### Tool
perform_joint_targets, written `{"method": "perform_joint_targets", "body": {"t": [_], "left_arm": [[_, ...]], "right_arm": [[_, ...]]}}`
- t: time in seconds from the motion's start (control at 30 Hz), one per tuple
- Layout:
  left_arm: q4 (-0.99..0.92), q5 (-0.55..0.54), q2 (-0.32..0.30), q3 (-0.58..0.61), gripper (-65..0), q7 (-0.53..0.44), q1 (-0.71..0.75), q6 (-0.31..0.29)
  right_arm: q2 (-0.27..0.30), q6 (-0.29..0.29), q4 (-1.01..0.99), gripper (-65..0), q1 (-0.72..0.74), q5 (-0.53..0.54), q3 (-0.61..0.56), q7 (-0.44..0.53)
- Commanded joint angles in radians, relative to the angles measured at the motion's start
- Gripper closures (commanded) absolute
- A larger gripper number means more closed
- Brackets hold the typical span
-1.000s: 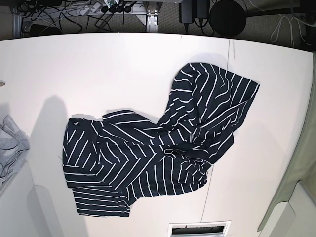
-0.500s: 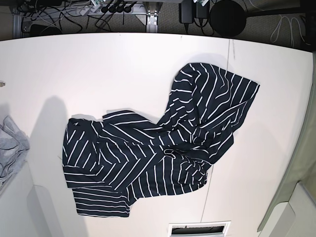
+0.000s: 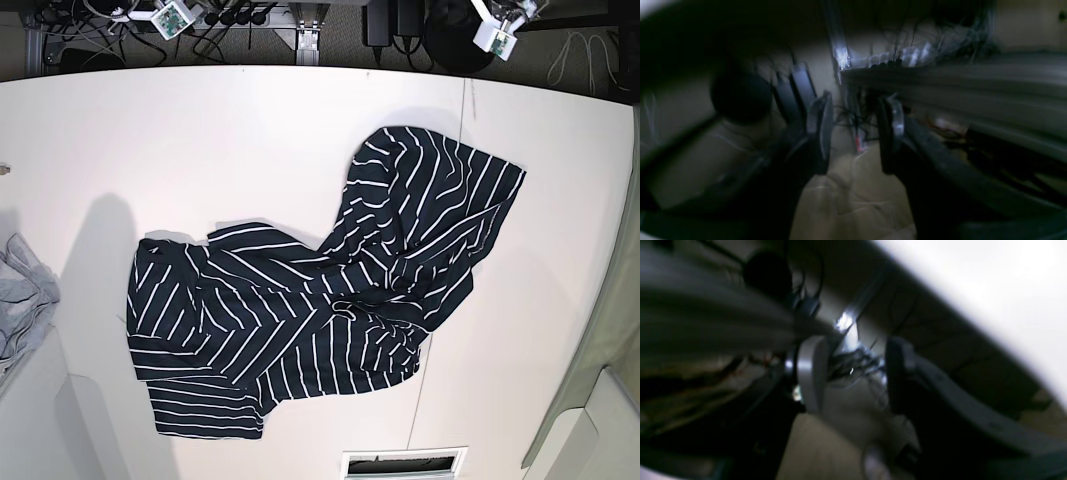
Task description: Layout the t-shirt on the table in an organized manner, then fold the t-shirt properly
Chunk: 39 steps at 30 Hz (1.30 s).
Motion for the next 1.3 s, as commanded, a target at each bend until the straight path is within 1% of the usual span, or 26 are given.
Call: {"method": "perform_joint_targets", "body": {"t": [0.0,0.03,0.07,0.13,0.2,0.27,0.33,0.4,0.43,0.53,0.63,0.8,0.93,0.97,1.07,1.27], "left_arm": [[0.044,-0.018,-0.023,-0.017,-25.2,-0.006,0.01,-0.006],[0.075,-0.025,-0.043,-0.026,-25.2,-0.007,0.008,-0.005],[0.103,-0.032,-0.063,-0.035,-25.2,-0.007,0.004,0.013],[0.149,-0.048,-0.101,-0.047,-25.7,-0.014,-0.009,0.074],[0.167,-0.052,-0.138,-0.05,-29.7,-0.018,-0.038,0.108],[0.16,-0.052,-0.169,-0.05,-34.3,-0.017,-0.082,0.111],[0.141,-0.053,-0.192,-0.048,-35.0,-0.018,-0.134,0.111],[0.109,-0.057,-0.208,-0.048,-35.0,-0.018,-0.19,0.111],[0.088,-0.064,-0.216,-0.048,-35.0,-0.018,-0.22,0.111],[0.005,-0.103,-0.234,-0.041,-35.0,-0.017,-0.315,0.111],[-0.098,-0.105,-0.253,-0.002,-35.0,-0.018,-0.413,0.111],[-0.258,-0.094,-0.266,0.103,-35.0,-0.018,-0.563,0.111],[-0.363,-0.075,-0.265,0.169,-35.0,-0.019,-0.666,0.111],[-0.386,-0.074,-0.265,0.181,-35.0,-0.021,-0.686,0.111],[-0.454,-0.074,-0.265,0.208,-35.0,-0.022,-0.736,0.111],[-0.537,-0.06,-0.248,0.227,-35.0,-0.033,-0.785,0.111]], "right_arm": [[0.01,-0.004,0.037,-28.6,0.008,0.005,0.013,0.016],[0.01,-0.011,0.057,-28.6,0.025,0.006,0.019,0.016],[0.01,-0.02,0.072,-28.6,0.048,0.006,0.02,0.016],[0.01,-0.04,0.09,-28.6,0.105,0.006,0.021,0.016],[0.01,-0.043,0.092,-28.6,0.179,0.013,0.021,0.016],[0.003,-0.043,0.09,-28.6,0.258,0.04,0.021,0.012],[-0.005,-0.043,0.083,-28.6,0.338,0.07,0.021,0.003],[-0.017,-0.045,0.065,-28.6,0.414,0.076,0.021,-0.005],[-0.028,-0.06,0.049,-28.6,0.451,0.076,0.021,-0.006],[-0.08,-0.08,-0.045,-28.7,0.578,0.076,0.021,-0.006],[-0.145,-0.083,-0.195,-28.7,0.713,0.076,0.021,-0.006],[-0.241,-0.086,-0.451,-29.2,0.931,0.076,0.021,-0.003],[-0.296,-0.089,-0.614,-40.6,1.06,0.071,0.021,-0.002],[-0.304,-0.097,-0.648,-41.7,1.082,0.063,0.021,-0.002],[-0.317,-0.138,-0.739,-41.6,1.133,0.038,0.021,0.006],[-0.315,-0.14,-0.866,-41.6,1.163,0.039,0.021,0.013]]}}
